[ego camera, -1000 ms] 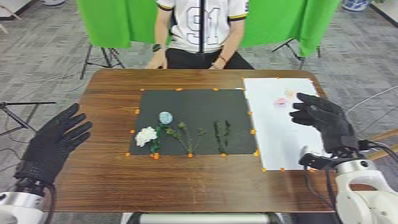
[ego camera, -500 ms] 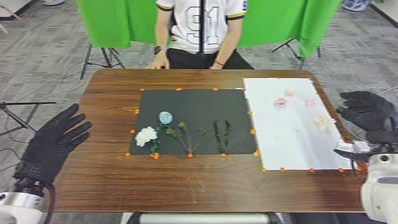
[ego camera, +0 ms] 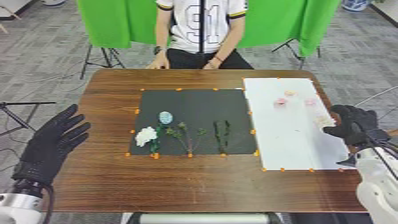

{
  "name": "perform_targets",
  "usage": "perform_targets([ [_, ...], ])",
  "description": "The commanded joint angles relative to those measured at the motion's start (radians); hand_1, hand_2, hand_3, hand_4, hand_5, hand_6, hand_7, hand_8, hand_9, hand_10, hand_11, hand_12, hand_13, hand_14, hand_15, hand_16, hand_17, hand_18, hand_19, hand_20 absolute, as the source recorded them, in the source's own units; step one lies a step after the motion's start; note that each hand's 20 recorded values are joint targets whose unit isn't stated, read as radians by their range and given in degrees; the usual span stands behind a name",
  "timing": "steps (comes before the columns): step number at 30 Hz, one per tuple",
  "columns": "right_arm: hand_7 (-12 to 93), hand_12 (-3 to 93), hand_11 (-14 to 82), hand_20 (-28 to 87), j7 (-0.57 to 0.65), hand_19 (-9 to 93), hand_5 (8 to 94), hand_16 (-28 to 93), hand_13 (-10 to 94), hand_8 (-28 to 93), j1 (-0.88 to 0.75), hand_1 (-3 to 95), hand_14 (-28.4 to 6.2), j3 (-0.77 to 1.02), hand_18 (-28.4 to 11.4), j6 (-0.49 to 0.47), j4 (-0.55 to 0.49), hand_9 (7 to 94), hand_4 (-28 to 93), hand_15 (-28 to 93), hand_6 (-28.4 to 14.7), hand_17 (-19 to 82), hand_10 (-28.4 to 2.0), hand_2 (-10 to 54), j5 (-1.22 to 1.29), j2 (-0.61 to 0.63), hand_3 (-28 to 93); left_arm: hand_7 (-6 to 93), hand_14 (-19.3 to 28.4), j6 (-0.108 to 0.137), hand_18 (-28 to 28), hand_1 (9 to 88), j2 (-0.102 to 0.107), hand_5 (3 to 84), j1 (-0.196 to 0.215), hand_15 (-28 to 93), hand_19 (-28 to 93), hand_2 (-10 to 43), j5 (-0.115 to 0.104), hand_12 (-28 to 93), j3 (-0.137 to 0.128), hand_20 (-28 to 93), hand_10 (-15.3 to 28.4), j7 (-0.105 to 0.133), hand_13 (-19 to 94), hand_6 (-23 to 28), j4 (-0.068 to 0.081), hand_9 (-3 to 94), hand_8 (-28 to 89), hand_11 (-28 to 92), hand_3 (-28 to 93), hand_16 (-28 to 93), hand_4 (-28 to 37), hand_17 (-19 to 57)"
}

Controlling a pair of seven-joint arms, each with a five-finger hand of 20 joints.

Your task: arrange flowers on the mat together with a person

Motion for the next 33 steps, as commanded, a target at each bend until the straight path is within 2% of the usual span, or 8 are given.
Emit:
perform_targets([
  [1, 31, 25.4, 21.5, 39, 0.01, 57, 36.6, 23, 38, -14, 0.086, 31.0, -8.1, -0.087, -17.6, -0.005, 0.08, 40.0, -28, 39, -1.4, 15, -9.4, -9.5, -0.02, 0.048, 85, 14.3, 14.3, 0.005, 21.7, 26.3, -0.002, 30.8, 0.009, 21, 43, -4.1, 0.004, 20, 0.0, 10, 10.9, 0.0, 22, 2.7, 0.005, 26.6, -7, 14, 70, 4, -24.8, -8.2],
  [8, 38, 25.4, 33.6, 39, 0.043, 59, 48.5, 23, 48, -18, 0.116, 38.1, -6.2, -0.142, -16.5, 0.036, 0.126, 55.8, -28, 46, 3.4, 18, -7.4, -9.5, -0.062, 0.058, 84, 14.2, 14.3, 0.005, 21.7, 26.3, -0.005, 30.7, 0.014, 21, 43, -4.1, 0.003, 20, -0.003, 10, 10.9, 0.002, 22, 2.7, 0.003, 26.5, -7, 14, 70, 4, -24.8, -8.1],
  [10, 44, 35.5, 28.4, 40, 0.042, 61, 50.4, 24, 51, -8, 0.119, 42.6, -5.6, -0.153, -15.8, 0.068, 0.135, 61.4, -28, 50, 3.9, 20, -6.3, -9.5, -0.086, 0.059, 80, 14.2, 14.3, 0.007, 21.7, 26.2, -0.006, 30.7, 0.015, 21, 43, -4.1, 0.004, 20, -0.005, 10, 10.9, -0.001, 22, 2.7, 0.002, 26.5, -7, 14, 70, 4, -24.7, -8.1],
  [11, 48, 41.5, 25.7, 40, 0.039, 61, 51.6, 30, 54, -5, 0.12, 45.9, -4.7, -0.157, -15.5, 0.082, 0.137, 64.9, -28, 50, 4.1, 20, -5.9, -9.4, -0.089, 0.06, 79, 14.2, 14.3, 0.007, 21.7, 26.2, -0.006, 30.7, 0.016, 21, 43, -4.1, 0.004, 20, -0.005, 10, 10.9, 0.0, 22, 2.7, 0.002, 26.6, -7, 14, 70, 4, -24.8, -8.1],
  [15, 54, 52.6, 27.0, 43, 0.008, 65, 60.5, 42, 62, 2, 0.114, 52.9, -4.1, -0.153, -14.9, 0.103, 0.124, 74.9, -28, 53, 4.8, 25, -5.4, -9.2, -0.078, 0.057, 78, 14.2, 14.3, 0.004, 21.7, 26.3, -0.007, 30.8, 0.016, 21, 43, -4.0, 0.003, 20, -0.006, 10, 11.1, 0.0, 22, 2.8, 0.003, 26.7, -7, 14, 70, 4, -24.9, -8.1],
  [20, 55, 53.8, 27.6, 44, -0.046, 66, 62.7, 43, 63, 2, 0.127, 52.8, -4.1, -0.176, -15.1, 0.172, 0.069, 77.0, -28, 55, 4.7, 26, -5.2, -9.5, -0.068, 0.041, 80, 14.2, 14.4, 0.006, 21.7, 26.2, -0.008, 30.7, 0.022, 22, 43, -4.0, 0.004, 20, -0.011, 10, 11.0, 0.0, 22, 2.7, -0.001, 26.6, -7, 14, 70, 4, -24.8, -8.1],
  [27, 55, 54.3, 27.2, 44, -0.205, 66, 62.8, 44, 64, 2, 0.245, 52.6, -3.9, -0.31, -15.0, 0.268, -0.049, 77.2, -28, 54, 4.8, 26, -5.3, -9.5, -0.041, 0.013, 80, 14.2, 14.3, 0.008, 21.7, 26.2, -0.007, 30.7, 0.022, 21, 43, -4.0, 0.003, 20, -0.008, 10, 10.9, -0.001, 22, 2.7, -0.001, 26.6, -7, 14, 70, 4, -24.9, -8.2],
  [33, 56, 54.7, 27.0, 44, -0.362, 65, 62.8, 44, 63, 2, 0.439, 52.3, -3.7, -0.526, -14.8, 0.248, -0.064, 77.1, -28, 54, 4.9, 26, -5.3, -9.5, -0.009, -0.024, 80, 14.2, 14.3, 0.013, 21.7, 26.3, -0.004, 30.7, 0.015, 21, 43, -3.9, 0.004, 20, 0.004, 10, 10.9, -0.01, 22, 2.7, -0.002, 26.6, -7, 14, 70, 4, -24.9, -8.1],
])
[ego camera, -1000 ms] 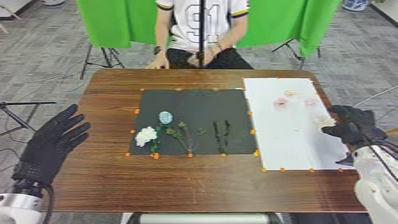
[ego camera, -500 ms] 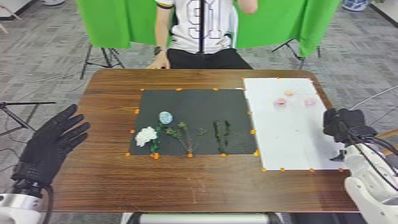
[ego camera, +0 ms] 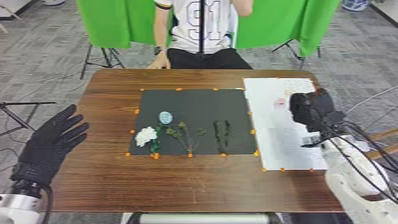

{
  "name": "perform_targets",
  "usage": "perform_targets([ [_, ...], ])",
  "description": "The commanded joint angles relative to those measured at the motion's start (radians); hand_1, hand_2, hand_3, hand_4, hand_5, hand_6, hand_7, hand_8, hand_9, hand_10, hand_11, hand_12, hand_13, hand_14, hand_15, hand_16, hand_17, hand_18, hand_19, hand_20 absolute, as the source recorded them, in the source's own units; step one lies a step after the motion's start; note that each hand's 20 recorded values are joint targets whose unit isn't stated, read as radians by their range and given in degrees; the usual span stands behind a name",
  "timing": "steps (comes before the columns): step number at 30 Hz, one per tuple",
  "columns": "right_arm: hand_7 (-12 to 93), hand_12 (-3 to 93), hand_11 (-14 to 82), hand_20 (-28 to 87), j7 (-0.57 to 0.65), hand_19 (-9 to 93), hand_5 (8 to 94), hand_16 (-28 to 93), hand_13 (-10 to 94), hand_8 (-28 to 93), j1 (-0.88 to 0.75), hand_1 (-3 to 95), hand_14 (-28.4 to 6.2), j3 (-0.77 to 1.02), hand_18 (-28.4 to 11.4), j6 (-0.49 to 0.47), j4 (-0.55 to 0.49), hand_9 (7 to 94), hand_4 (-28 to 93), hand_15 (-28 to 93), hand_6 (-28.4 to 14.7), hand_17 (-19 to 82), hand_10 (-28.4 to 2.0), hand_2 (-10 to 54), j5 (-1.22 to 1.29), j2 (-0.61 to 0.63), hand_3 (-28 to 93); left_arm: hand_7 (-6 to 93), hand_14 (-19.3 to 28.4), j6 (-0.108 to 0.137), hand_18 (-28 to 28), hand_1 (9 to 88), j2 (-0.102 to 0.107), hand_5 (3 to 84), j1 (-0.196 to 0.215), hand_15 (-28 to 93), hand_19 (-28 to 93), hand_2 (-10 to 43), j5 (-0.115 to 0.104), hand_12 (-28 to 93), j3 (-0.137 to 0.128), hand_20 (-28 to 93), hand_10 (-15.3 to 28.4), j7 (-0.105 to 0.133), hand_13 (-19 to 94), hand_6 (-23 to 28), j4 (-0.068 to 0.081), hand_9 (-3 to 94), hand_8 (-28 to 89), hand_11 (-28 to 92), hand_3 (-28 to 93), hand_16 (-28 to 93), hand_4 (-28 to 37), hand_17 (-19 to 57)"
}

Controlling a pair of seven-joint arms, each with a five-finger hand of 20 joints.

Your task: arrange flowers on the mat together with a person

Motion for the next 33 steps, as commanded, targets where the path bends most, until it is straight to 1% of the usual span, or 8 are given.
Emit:
perform_targets([
  [1, 56, 54.6, 26.8, 44, -0.193, 65, 62.8, 44, 63, 2, 0.276, 52.3, -3.6, -0.259, -14.7, -0.033, -0.058, 77.1, -28, 54, 4.9, 26, -5.3, -9.5, 0.022, -0.073, 80, 14.2, 14.3, 0.013, 21.7, 26.3, -0.003, 30.7, 0.006, 21, 43, -3.9, 0.003, 19, 0.011, 10, 10.9, -0.014, 22, 2.7, -0.001, 26.6, -7, 14, 70, 4, -24.8, -8.1],
  [6, 56, 54.3, 26.3, 44, -0.271, 65, 62.5, 44, 64, 2, 0.437, 52.4, -3.2, -0.422, -14.6, -0.07, 0.001, 77.4, -28, 53, 5.3, 26, -5.1, -9.5, 0.036, -0.13, 80, 14.1, 14.4, 0.016, 21.7, 26.3, -0.001, 30.8, -0.004, 21, 43, -3.9, 0.003, 20, 0.018, 10, 11.0, -0.026, 22, 2.7, 0.0, 26.6, -7, 14, 70, 4, -24.7, -8.2],
  [7, 56, 54.2, 26.2, 44, -0.284, 65, 62.5, 44, 64, 2, 0.468, 52.5, -3.2, -0.453, -14.6, -0.075, 0.016, 77.5, -28, 53, 5.3, 26, -5.0, -9.5, 0.043, -0.14, 80, 14.1, 14.4, 0.02, 21.7, 26.3, 0.001, 30.8, -0.006, 21, 43, -3.8, 0.003, 20, 0.022, 10, 11.0, -0.022, 22, 2.7, 0.001, 26.6, -7, 14, 70, 4, -24.7, -8.1],
  [11, 56, 54.1, 25.8, 44, -0.313, 65, 62.5, 44, 64, 2, 0.544, 52.5, -2.9, -0.543, -14.5, -0.107, 0.058, 77.7, -28, 53, 5.4, 26, -4.8, -9.5, 0.038, -0.183, 80, 14.2, 14.4, 0.023, 21.7, 26.1, 0.003, 30.7, -0.004, 22, 43, -4.0, 0.001, 19, 0.022, 10, 11.0, -0.026, 22, 2.7, -0.001, 26.7, -7, 14, 70, 4, -24.8, -8.2],
  [12, 56, 54.1, 25.8, 44, -0.318, 65, 62.5, 44, 64, 1, 0.565, 52.4, -2.8, -0.566, -14.5, -0.11, 0.071, 77.7, -28, 53, 5.4, 26, -4.7, -9.5, 0.032, -0.194, 80, 14.2, 14.4, 0.026, 21.7, 26.1, 0.005, 30.8, -0.005, 21, 43, -4.0, 0.0, 20, 0.025, 10, 11.0, -0.018, 22, 2.7, 0.001, 26.7, -7, 14, 70, 4, -24.8, -8.2],
  [14, 56, 53.8, 25.6, 44, -0.322, 65, 62.5, 44, 64, 1, 0.593, 52.5, -2.8, -0.602, -14.5, -0.126, 0.091, 77.9, -28, 52, 5.6, 26, -4.6, -9.5, 0.021, -0.215, 79, 14.1, 14.4, 0.027, 21.7, 26.1, 0.007, 30.8, -0.008, 21, 43, -4.0, 0.0, 20, 0.026, 10, 11.0, -0.021, 22, 2.7, 0.001, 26.7, -7, 14, 70, 4, -24.8, -8.2],
  [23, 56, 53.7, 24.6, 44, -0.314, 64, 62.5, 45, 64, 1, 0.667, 52.5, -2.7, -0.724, -14.3, -0.145, 0.194, 78.3, -28, 51, 5.8, 26, -4.3, -9.5, -0.022, -0.3, 79, 14.3, 14.3, 0.025, 21.7, 26.1, 0.014, 30.7, -0.018, 21, 43, -3.9, 0.0, 19, 0.036, 10, 10.9, -0.02, 22, 2.6, 0.009, 26.6, -7, 14, 70, 4, -24.8, -8.2],
  [33, 56, 53.9, 23.7, 44, -0.295, 64, 62.5, 45, 64, 2, 0.695, 52.6, -2.7, -0.786, -14.3, -0.152, 0.314, 78.5, -28, 51, 5.8, 25, -4.3, -9.5, -0.085, -0.36, 79, 14.0, 14.3, 0.017, 21.7, 26.1, 0.02, 30.9, -0.025, 21, 43, -3.8, 0.0, 20, 0.041, 10, 11.0, -0.017, 22, 2.8, 0.015, 26.7, -7, 14, 70, 4, -24.9, -8.2],
])
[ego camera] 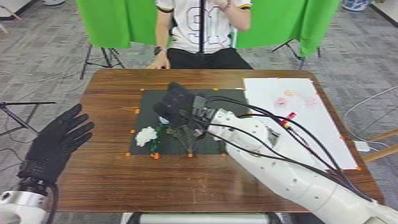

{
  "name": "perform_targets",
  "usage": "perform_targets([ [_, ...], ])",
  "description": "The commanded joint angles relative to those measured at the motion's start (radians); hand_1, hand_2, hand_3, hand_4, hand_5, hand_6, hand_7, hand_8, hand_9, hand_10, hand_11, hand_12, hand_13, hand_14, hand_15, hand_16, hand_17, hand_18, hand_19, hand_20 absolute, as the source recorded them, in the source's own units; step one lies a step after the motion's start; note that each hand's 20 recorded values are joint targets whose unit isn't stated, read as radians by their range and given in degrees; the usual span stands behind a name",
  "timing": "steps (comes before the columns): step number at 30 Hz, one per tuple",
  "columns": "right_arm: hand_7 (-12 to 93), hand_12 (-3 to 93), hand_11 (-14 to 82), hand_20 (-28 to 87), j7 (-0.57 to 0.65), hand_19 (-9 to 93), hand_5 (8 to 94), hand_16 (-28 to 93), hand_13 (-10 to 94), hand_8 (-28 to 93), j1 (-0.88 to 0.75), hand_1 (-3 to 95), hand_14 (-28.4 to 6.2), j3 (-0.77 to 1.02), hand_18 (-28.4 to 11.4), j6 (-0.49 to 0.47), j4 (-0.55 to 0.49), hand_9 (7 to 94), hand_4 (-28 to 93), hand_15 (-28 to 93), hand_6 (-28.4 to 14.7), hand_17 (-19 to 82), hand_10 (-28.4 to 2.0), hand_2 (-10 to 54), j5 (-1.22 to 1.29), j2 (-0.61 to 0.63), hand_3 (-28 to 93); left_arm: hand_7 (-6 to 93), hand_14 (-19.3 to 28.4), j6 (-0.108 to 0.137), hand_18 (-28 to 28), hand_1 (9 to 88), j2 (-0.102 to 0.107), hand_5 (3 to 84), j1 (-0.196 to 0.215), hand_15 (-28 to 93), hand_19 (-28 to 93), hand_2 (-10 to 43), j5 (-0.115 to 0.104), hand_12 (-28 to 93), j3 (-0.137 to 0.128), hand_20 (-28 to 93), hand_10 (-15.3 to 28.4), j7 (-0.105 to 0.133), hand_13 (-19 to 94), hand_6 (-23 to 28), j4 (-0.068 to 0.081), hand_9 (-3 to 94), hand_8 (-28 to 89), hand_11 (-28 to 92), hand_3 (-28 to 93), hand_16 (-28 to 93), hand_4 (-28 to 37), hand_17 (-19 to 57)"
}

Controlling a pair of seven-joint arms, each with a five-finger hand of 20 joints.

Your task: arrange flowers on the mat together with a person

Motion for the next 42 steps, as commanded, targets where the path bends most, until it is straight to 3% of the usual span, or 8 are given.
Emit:
perform_targets([
  [1, 56, 54.0, 23.7, 44, 0.023, 64, 62.5, 45, 64, 2, 0.017, 52.5, -2.7, -0.041, -14.3, -0.005, 0.069, 78.5, -28, 51, 5.9, 25, -4.3, -9.5, -0.058, -0.042, 79, 14.0, 14.3, 0.001, 21.7, 26.1, 0.005, 30.9, 0.002, 21, 43, -3.8, 0.001, 19, 0.008, 10, 11.0, -0.004, 22, 2.7, 0.012, 26.7, -7, 14, 70, 4, -24.9, -8.2],
  [16, 56, 54.2, 23.1, 44, 0.05, 63, 61.0, 45, 63, 1, 0.022, 51.8, -2.6, -0.043, -14.4, 0.035, 0.145, 77.1, -28, 51, 6.0, 25, -4.4, -9.5, -0.11, -0.064, 79, 14.1, 14.3, -0.004, 21.7, 26.1, 0.006, 30.8, -0.004, 21, 43, -3.6, 0.003, 20, 0.01, 10, 10.8, -0.002, 22, 2.7, 0.017, 26.7, -7, 14, 69, 4, -24.9, -8.2],
  [33, 55, 52.7, 23.6, 44, 0.037, 62, 57.4, 33, 58, 1, -0.001, 43.5, -5.1, -0.009, -14.8, -0.04, 0.131, 73.8, -28, 58, 5.2, 22, -5.5, -9.5, -0.129, -0.063, 77, 14.1, 14.4, -0.005, 21.7, 26.1, 0.006, 30.9, -0.002, 21, 43, -3.0, 0.001, 19, 0.009, 10, 11.0, -0.006, 22, 2.7, 0.016, 26.7, -7, 14, 69, 4, -25.0, -8.2],
  [42, 54, 42.3, 35.0, 44, 0.039, 61, 56.4, 28, 56, 1, -0.002, 39.9, -5.5, -0.002, -15.1, -0.068, 0.126, 68.8, -28, 60, 4.5, 21, -6.6, -9.5, -0.133, -0.062, 76, 14.1, 14.4, -0.004, 21.7, 26.2, 0.005, 30.9, -0.001, 21, 43, -2.9, 0.001, 19, 0.007, 10, 11.0, -0.006, 22, 2.7, 0.015, 26.7, -7, 14, 69, 4, -25.1, -8.2],
])
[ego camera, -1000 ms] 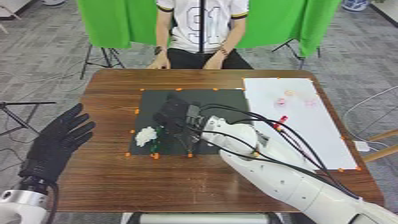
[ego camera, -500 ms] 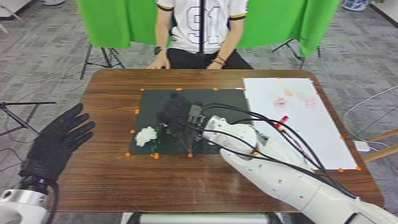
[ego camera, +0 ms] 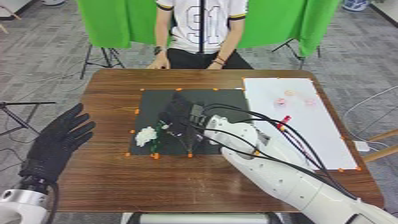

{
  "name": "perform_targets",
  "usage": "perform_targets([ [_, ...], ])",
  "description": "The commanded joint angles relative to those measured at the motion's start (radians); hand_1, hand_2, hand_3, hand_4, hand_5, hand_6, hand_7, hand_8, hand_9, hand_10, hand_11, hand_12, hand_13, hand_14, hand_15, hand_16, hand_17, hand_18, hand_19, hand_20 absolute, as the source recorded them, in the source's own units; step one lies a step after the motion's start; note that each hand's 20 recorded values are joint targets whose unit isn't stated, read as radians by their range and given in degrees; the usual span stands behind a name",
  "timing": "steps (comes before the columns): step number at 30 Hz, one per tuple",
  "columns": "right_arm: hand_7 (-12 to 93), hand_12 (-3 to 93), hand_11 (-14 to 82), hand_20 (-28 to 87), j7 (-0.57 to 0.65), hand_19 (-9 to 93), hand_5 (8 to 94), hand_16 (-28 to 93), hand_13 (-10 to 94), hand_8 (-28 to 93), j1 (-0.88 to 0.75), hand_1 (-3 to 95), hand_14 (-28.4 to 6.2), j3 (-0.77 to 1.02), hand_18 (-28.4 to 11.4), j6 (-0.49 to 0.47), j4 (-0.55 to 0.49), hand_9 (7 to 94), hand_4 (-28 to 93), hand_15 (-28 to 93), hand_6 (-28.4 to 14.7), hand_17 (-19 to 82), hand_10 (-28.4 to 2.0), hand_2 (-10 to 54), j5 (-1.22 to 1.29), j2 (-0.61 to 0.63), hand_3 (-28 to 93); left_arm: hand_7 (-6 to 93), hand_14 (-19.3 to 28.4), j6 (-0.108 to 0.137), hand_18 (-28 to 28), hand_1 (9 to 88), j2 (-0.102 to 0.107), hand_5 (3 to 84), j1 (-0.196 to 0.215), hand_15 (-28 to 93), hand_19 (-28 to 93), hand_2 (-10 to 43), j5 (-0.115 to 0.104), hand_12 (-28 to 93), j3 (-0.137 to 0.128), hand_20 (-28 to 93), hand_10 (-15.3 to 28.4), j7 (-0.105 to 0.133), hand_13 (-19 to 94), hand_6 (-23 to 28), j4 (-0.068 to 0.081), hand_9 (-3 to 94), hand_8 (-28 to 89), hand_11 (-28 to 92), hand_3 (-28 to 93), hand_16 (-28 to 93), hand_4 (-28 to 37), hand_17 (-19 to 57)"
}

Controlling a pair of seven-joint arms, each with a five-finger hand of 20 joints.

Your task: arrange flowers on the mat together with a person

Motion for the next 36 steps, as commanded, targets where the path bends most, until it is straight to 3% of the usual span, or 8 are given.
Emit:
perform_targets([
  [1, 54, 41.5, 35.7, 44, -0.005, 61, 56.1, 28, 56, 1, -0.005, 39.6, -5.6, 0.018, -15.1, -0.024, -0.018, 68.5, -28, 60, 4.3, 21, -6.7, -9.5, -0.02, -0.003, 76, 14.1, 14.3, -0.005, 21.7, 26.2, -0.005, 30.9, 0.008, 22, 43, -2.9, 0.002, 19, 0.001, 10, 11.0, -0.008, 22, 2.7, 0.006, 26.7, -7, 14, 69, 4, -25.1, -8.3],
  [10, 48, 31.4, 43.4, 44, 0.021, 61, 55.9, 28, 54, 0, -0.061, 33.4, -6.1, 0.113, -15.6, -0.093, -0.134, 64.0, -28, 60, 4.2, 20, -7.9, -9.5, 0.051, 0.028, 78, 14.1, 14.4, -0.002, 21.7, 26.1, -0.011, 30.9, 0.018, 21, 43, -2.9, 0.0, 19, -0.005, 10, 11.0, -0.007, 22, 2.8, 0.003, 26.7, -7, 14, 69, 4, -25.0, -8.3],
  [14, 46, 31.0, 43.0, 43, 0.027, 61, 55.5, 27, 51, -18, -0.112, 28.4, -6.8, 0.205, -16.0, -0.153, -0.209, 61.3, -28, 60, 3.4, 19, -8.2, -9.5, 0.119, 0.041, 83, 14.1, 14.4, -0.003, 21.7, 26.1, -0.016, 30.9, 0.026, 21, 43, -2.9, 0.0, 19, -0.011, 10, 11.1, -0.006, 22, 2.8, 0.0, 26.7, -7, 14, 69, 4, -25.1, -8.3],
  [17, 44, 30.9, 42.1, 43, 0.052, 61, 54.1, 27, 51, -19, -0.164, 27.5, -7.3, 0.291, -16.2, -0.185, -0.273, 59.5, -28, 59, 2.6, 19, -8.8, -9.5, 0.212, 0.056, 84, 14.0, 14.4, -0.005, 21.7, 26.1, -0.017, 30.9, 0.026, 21, 43, -2.9, 0.0, 19, -0.012, 10, 11.0, -0.008, 22, 2.8, -0.001, 26.7, -7, 14, 69, 4, -25.1, -8.3],
  [23, 40, 28.6, 36.4, 42, 0.097, 60, 50.9, 24, 48, -17, -0.33, 27.6, -8.5, 0.522, -16.8, -0.18, -0.414, 56.0, -28, 56, 1.0, 18, -10.3, -0.6, 0.555, 0.133, 85, 14.0, 14.4, -0.004, 21.8, 26.0, -0.02, 30.9, 0.029, 21, 43, -3.0, -0.001, 19, -0.018, 10, 11.0, -0.004, 22, 2.8, -0.004, 26.7, -7, 14, 70, 4, -25.2, -8.3],
  [26, 34, 27.9, 31.7, 40, 0.111, 57, 50.0, 23, 46, -15, -0.422, 25.3, -9.9, 0.679, -17.8, -0.288, -0.464, 54.1, -25, 52, -0.3, 17, -12.3, 3.1, 0.761, 0.172, 85, 14.1, 14.5, -0.007, 21.8, 26.0, -0.019, 31.0, 0.031, 22, 43, -3.0, -0.001, 19, -0.03, 10, 11.1, -0.011, 22, 2.8, -0.005, 26.7, -7, 14, 70, 4, -25.2, -8.3],
  [28, 32, 27.6, 29.5, 39, 0.122, 55, 48.5, 23, 44, -15, -0.48, 24.2, -10.4, 0.769, -18.2, -0.357, -0.485, 51.9, -25, 49, -1.2, 16, -13.0, 4.0, 0.913, 0.192, 85, 14.2, 14.4, -0.01, 21.8, 26.1, -0.021, 31.0, 0.036, 22, 43, -2.9, 0.0, 19, -0.039, 10, 11.1, -0.013, 22, 2.8, -0.007, 26.7, -7, 14, 70, 4, -25.3, -8.3],
  [36, 23, 26.3, 20.8, 33, 0.189, 48, 45.0, 24, 38, -11, -0.785, 21.7, -11.6, 1.043, -19.2, -0.393, -0.577, 46.7, -23, 35, -3.4, 15, -14.4, 4.1, 1.335, 0.216, 85, 14.2, 14.4, -0.015, 21.7, 25.9, -0.023, 31.0, 0.038, 22, 43, -2.9, 0.0, 20, -0.049, 10, 11.0, -0.005, 22, 2.8, -0.006, 26.8, -8, 14, 70, 4, -25.3, -8.3],
])
